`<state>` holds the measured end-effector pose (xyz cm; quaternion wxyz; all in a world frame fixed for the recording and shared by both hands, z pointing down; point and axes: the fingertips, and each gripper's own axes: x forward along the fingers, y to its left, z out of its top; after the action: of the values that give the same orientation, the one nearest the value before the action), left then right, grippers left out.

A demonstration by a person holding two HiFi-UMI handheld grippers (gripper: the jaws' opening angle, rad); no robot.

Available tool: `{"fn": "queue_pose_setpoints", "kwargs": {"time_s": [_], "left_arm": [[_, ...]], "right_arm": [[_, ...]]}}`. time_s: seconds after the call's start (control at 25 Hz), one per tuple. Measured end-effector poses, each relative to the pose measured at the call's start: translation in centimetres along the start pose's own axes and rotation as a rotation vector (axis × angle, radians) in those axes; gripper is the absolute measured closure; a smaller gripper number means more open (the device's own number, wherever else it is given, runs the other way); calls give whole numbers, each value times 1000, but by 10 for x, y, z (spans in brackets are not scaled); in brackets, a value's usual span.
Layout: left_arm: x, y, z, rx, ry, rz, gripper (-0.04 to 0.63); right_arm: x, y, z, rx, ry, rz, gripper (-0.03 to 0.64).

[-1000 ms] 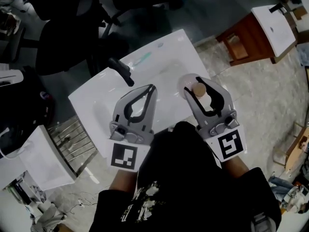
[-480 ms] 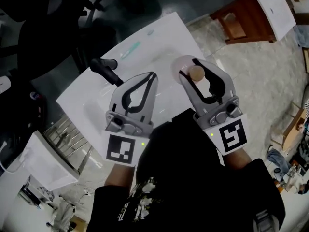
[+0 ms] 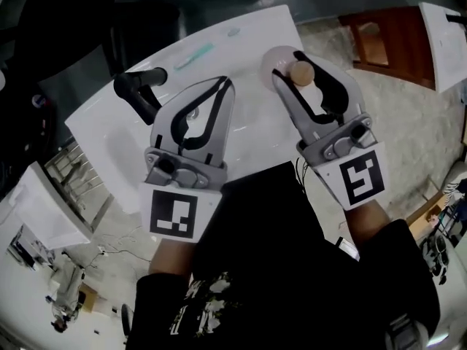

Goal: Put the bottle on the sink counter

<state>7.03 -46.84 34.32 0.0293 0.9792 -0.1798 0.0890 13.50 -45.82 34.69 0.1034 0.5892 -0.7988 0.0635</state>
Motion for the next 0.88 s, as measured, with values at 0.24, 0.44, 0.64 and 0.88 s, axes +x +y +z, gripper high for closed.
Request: {"fn": "queue_pose_setpoints", "kwargs": {"time_s": [0.24,0.44,0.64,0.88], "left_arm": [[31,20,-32,-30,21,64,578],[47,39,-40,-54,-16,145,578],[71,44,-57,-58,-9,141,578],[84,53,-86,-89,20,153,578]], "right_arm": [[29,-24,-11,-22,3,80,483],[47,-29,-28,-34,18,146,483],[66,-44,-47,-32,1,137,483],[84,-57,-79,-12,26,108,483]]}}
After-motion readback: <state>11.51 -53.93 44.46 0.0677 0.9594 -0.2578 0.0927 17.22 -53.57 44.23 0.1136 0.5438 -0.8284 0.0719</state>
